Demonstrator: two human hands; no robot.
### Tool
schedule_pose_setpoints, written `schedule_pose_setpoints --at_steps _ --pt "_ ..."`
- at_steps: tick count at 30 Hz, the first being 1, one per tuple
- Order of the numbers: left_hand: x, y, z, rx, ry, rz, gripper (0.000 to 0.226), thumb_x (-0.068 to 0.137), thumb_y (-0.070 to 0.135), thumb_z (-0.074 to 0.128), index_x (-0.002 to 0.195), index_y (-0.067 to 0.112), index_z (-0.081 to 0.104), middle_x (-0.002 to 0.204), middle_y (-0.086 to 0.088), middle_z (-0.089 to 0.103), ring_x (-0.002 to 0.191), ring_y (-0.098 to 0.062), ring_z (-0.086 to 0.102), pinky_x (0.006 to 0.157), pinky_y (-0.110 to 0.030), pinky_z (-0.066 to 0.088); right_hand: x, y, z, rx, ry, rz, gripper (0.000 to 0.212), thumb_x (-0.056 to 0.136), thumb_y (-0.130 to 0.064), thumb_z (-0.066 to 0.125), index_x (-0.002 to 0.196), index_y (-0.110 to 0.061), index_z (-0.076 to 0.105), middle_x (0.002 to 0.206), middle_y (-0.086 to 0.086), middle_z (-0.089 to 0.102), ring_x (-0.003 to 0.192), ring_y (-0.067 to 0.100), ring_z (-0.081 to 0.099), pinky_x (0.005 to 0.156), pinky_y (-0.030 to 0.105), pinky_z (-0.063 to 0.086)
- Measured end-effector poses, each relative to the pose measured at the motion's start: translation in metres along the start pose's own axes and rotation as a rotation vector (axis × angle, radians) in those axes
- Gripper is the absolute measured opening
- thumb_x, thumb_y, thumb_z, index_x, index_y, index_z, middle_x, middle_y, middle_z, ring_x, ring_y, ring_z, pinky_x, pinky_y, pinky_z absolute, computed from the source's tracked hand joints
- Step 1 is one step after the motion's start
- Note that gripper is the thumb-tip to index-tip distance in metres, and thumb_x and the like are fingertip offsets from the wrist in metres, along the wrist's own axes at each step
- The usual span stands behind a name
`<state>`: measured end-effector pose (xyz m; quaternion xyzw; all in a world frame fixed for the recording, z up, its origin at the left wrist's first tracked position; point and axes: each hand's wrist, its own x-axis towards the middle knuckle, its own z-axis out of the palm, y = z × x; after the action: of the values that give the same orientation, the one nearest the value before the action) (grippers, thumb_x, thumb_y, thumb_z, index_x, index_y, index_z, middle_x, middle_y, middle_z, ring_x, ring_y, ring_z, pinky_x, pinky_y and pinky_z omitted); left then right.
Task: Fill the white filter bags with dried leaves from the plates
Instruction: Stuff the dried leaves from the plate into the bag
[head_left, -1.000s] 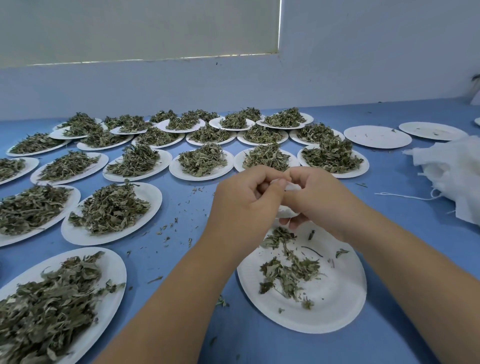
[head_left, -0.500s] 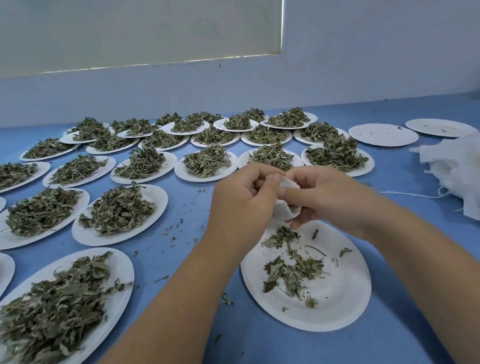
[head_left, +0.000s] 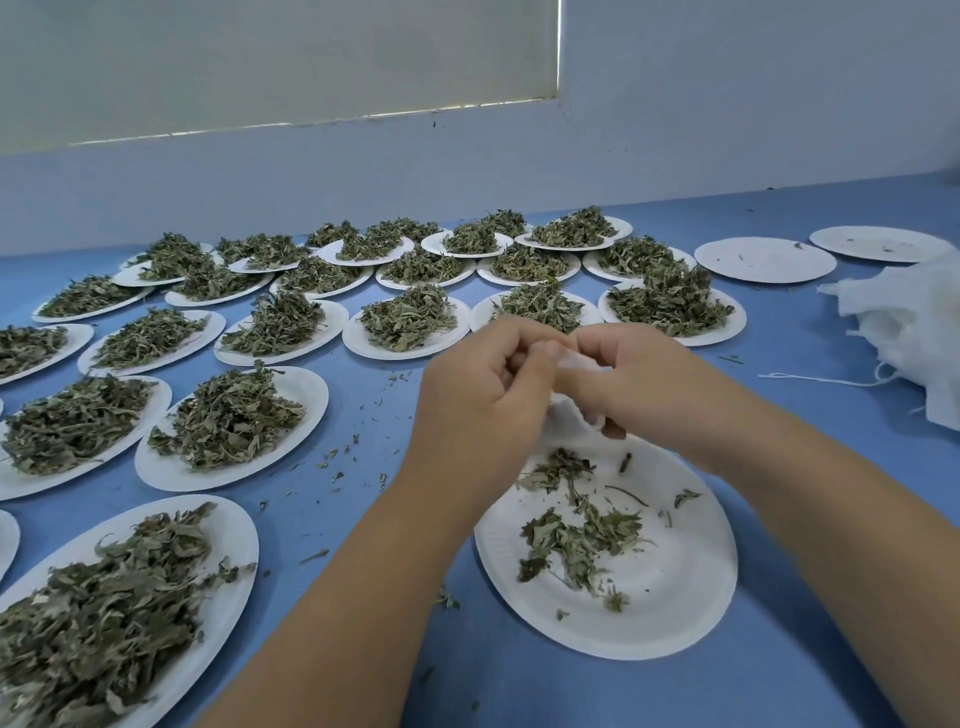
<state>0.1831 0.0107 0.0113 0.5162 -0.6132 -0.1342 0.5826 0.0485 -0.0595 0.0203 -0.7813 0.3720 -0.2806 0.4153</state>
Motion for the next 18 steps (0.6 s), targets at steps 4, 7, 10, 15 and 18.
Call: schedule_pose_setpoints --at_steps 4,7,10,15,18 --pt "0.006 -0.007 -0.010 0.007 0.176 -0.038 0.018 0.094 0.023 0.054 0.083 0.032 0.065 0.065 0.010 0.058 0.055 -0.001 0.046 0.051 -0.016 0.039 -0.010 -0.010 -0.022 -0.172 -0.161 -0.050 0.040 0.073 -0.073 0.051 0.080 -0.037 0.067 0.072 -0.016 0.064 0.061 -0.002 0.059 0.061 0.022 0.049" --pt "0.010 -0.011 -0.016 -0.008 0.272 -0.078 0.019 0.096 0.021 0.054 0.084 0.031 0.066 0.069 0.012 0.061 0.059 -0.002 0.051 0.053 -0.014 0.041 -0.016 -0.013 -0.026 -0.404 -0.290 -0.040 0.057 0.058 -0.083 0.050 0.101 -0.048 0.063 0.092 -0.029 0.061 0.084 -0.011 0.058 0.075 0.020 0.046" --pt "0.010 -0.011 -0.017 -0.008 0.282 -0.075 0.020 0.096 0.020 0.055 0.083 0.031 0.065 0.069 0.010 0.059 0.059 0.000 0.049 0.053 -0.012 0.039 -0.020 -0.014 -0.019 -0.562 -0.445 -0.029 0.072 0.051 -0.084 0.056 0.116 -0.053 0.052 0.113 -0.033 0.048 0.105 -0.013 0.048 0.090 0.024 0.044" --pt "0.009 -0.012 -0.012 0.035 0.225 -0.031 0.018 0.094 0.022 0.054 0.082 0.032 0.062 0.064 0.016 0.055 0.059 0.000 0.047 0.054 -0.016 0.040 -0.024 -0.015 -0.009 -0.637 -0.550 -0.019 0.084 0.056 -0.072 0.074 0.131 -0.052 0.043 0.121 -0.034 0.037 0.118 -0.007 0.040 0.101 0.025 0.038" --pt "0.009 -0.012 -0.011 0.049 0.211 -0.028 0.020 0.095 0.020 0.054 0.081 0.034 0.061 0.062 0.019 0.054 0.058 0.000 0.048 0.052 -0.015 0.039 -0.026 -0.016 -0.006 -0.694 -0.565 -0.018 0.086 0.059 -0.070 0.074 0.136 -0.050 0.039 0.117 -0.033 0.035 0.115 -0.005 0.040 0.099 0.025 0.038"
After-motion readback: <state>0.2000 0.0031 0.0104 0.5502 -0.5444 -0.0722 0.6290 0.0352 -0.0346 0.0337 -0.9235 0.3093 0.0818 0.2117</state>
